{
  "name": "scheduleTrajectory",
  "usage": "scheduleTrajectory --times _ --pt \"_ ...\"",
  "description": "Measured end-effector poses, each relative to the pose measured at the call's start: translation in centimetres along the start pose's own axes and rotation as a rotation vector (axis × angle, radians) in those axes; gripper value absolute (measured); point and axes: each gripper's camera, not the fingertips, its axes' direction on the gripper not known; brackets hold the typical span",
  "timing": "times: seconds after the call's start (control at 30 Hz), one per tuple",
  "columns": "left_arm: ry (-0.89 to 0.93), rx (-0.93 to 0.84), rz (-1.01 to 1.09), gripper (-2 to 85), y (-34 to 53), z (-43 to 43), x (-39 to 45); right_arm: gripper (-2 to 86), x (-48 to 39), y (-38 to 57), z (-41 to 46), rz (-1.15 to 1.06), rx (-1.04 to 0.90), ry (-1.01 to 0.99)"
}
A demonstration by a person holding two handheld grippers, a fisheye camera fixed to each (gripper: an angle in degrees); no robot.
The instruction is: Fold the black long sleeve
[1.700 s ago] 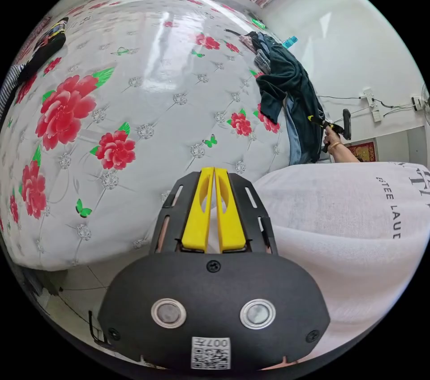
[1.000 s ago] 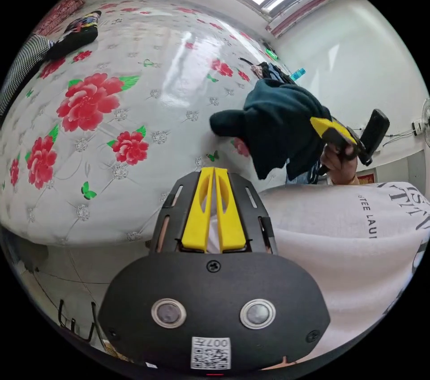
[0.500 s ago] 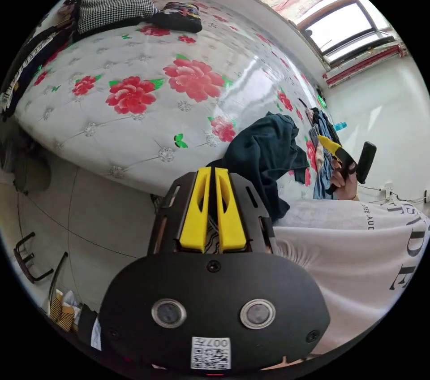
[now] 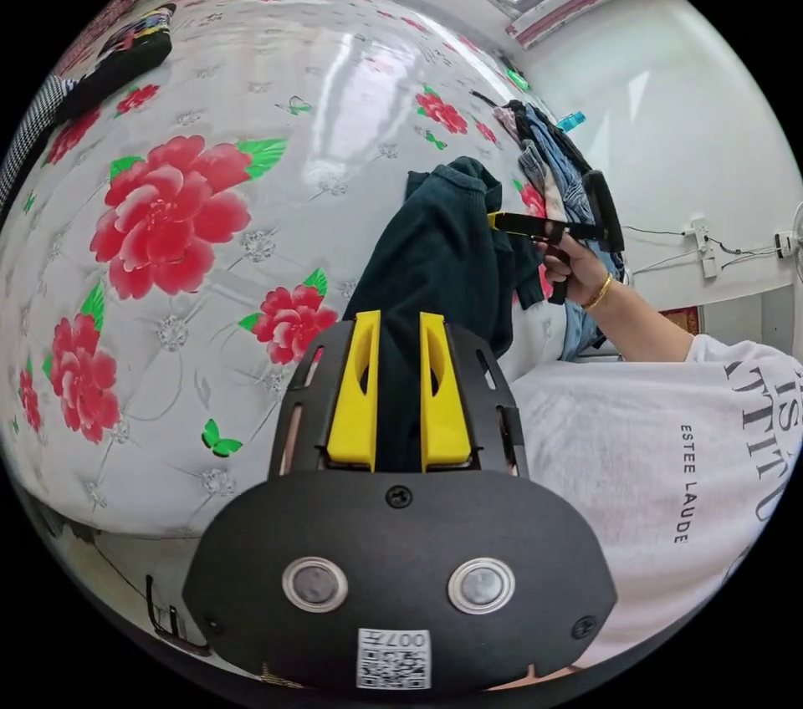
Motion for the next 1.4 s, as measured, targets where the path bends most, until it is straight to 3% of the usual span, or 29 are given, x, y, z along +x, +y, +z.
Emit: scheduleTrajectory --times 0.17,0.27,0.4,0.67,0.8,0.9,1.07,1.13,1.4 --pt "-0.037 0.012 0.008 8.1 -1.4 -0.6 -1.1 1.7 -2.1 3.1 -8.2 -0.266 0.191 -0.225" --pt "-0.111 -0.023 0.059 8.7 -4.3 -0.7 -1.4 0.8 -2.5 5.3 -10.9 -0.374 0.16 -0.323" --pt "-0.047 -0.039 0.193 9.6 -11.1 0.2 0.4 0.3 -1.8 8.6 -12.6 -0.395 0.115 -0.435" --pt "-0.078 -0.33 0.524 12.8 -22.2 10.0 10.9 0.2 -1.1 13.1 -13.0 -0.377 0.051 -0.461" --pt "-0.245 -0.482 0.62 13.7 -21.6 16.7 15.3 0.3 -1.4 14.2 -13.1 -0.393 0.038 -0.419" --pt "-0.33 -0.375 0.744 8.9 -18.2 16.6 16.7 0.9 -0.7 14.2 -12.9 -0.375 0.045 -0.364" --pt "-0.126 -0.214 0.431 3.9 -14.4 10.9 11.6 4.2 1.7 13.0 -11.4 -0.296 0.059 -0.35" --pt "-0.023 -0.032 0.257 3.5 -11.7 5.1 8.3 6.7 2.0 12.3 -10.2 -0.293 0.044 -0.299" --pt "-0.003 0.391 0.096 2.0 0.8 -10.9 5.7 12.4 2.5 7.7 -0.8 -0.281 -0.076 -0.325"
